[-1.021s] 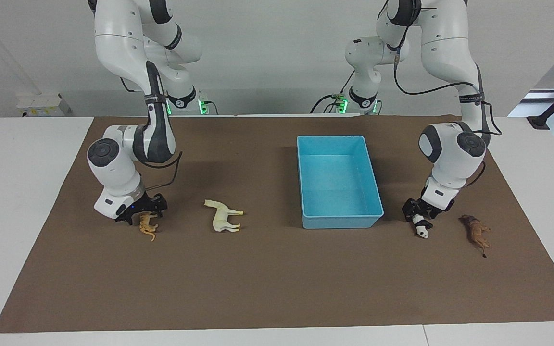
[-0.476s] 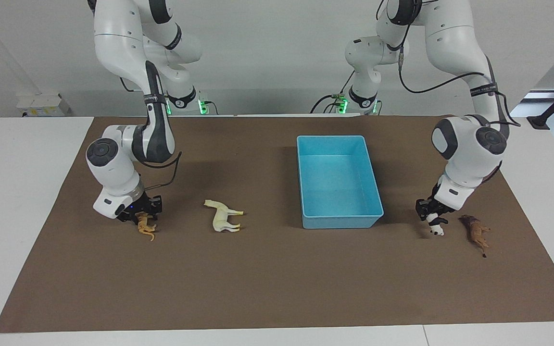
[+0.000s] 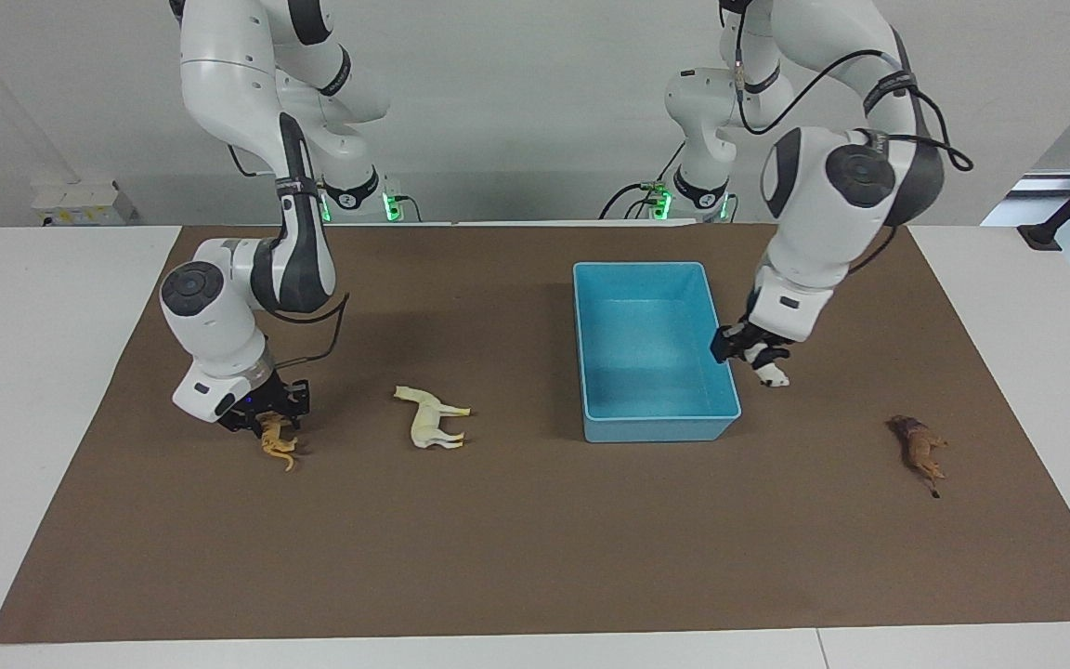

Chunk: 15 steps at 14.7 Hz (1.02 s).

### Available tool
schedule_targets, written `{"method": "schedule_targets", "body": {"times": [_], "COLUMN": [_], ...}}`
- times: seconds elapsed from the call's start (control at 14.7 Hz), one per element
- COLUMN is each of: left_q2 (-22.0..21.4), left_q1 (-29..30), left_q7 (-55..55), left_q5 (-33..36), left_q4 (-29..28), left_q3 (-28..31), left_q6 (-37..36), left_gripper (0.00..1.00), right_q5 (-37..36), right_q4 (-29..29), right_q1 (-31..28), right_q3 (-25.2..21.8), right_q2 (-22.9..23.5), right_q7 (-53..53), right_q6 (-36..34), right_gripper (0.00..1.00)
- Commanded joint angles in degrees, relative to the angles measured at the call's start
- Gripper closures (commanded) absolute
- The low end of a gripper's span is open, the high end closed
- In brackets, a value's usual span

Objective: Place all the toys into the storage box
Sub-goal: 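Carry the panda into the blue box and open the left gripper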

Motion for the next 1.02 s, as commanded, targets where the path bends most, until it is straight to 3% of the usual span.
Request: {"method": "schedule_targets", "body": {"times": [0.0, 0.07, 0.14, 0.2, 0.27, 0.61, 0.82, 0.95], "left_q2": [-5.8, -6.9, -7.8, -7.9, -7.9, -7.5, -7.6, -6.9], "left_q1": [-5.3, -6.1, -6.6, -6.9, -7.0, -7.5, -6.7, -3.2], "left_q7": [-6.3, -6.6, -6.5, -6.6, -6.6, -6.8, -6.3, -2.1], "left_q5": [-0.5, -0.4, -0.4, -0.4, -0.4, -0.1, 0.8, 4.7], "left_q4": [-14.5, -18.1, -20.3, -20.5, -20.2, -18.3, -16.1, -12.5], "left_q3": [1.1, 1.1, 1.1, 1.1, 1.1, 1.2, 1.5, 2.5], "left_q6": [12.2, 15.3, 16.6, 16.5, 16.4, 15.1, 13.0, 11.1], "left_gripper": [1.00, 1.00, 0.90, 0.55, 0.01, 0.00, 0.00, 0.00], "right_q5": [0.5, 0.5, 0.5, 0.5, 0.5, 0.6, 0.7, 0.7], "right_q4": [3.5, 6.1, 9.1, 12.3, 15.3, 25.9, 28.2, 28.8], "right_q1": [0.6, 0.6, 0.6, 0.6, 0.7, 2.9, 8.7, 14.2], "right_q3": [0.3, 0.3, 0.3, 0.3, 0.4, 3.1, 3.3, 3.3], "right_q2": [-4.5, -5.7, -6.6, -7.0, -7.2, -9.1, -9.8, -9.7], "right_q7": [1.5, 1.9, 2.2, 2.3, 2.8, 12.0, 21.7, 31.0], "right_q6": [-7.3, -11.3, -15.5, -19.6, -23.1, -35.8, -37.2, -36.4], "right_gripper": [1.00, 1.00, 1.00, 1.00, 1.00, 1.00, 1.00, 1.00]}}
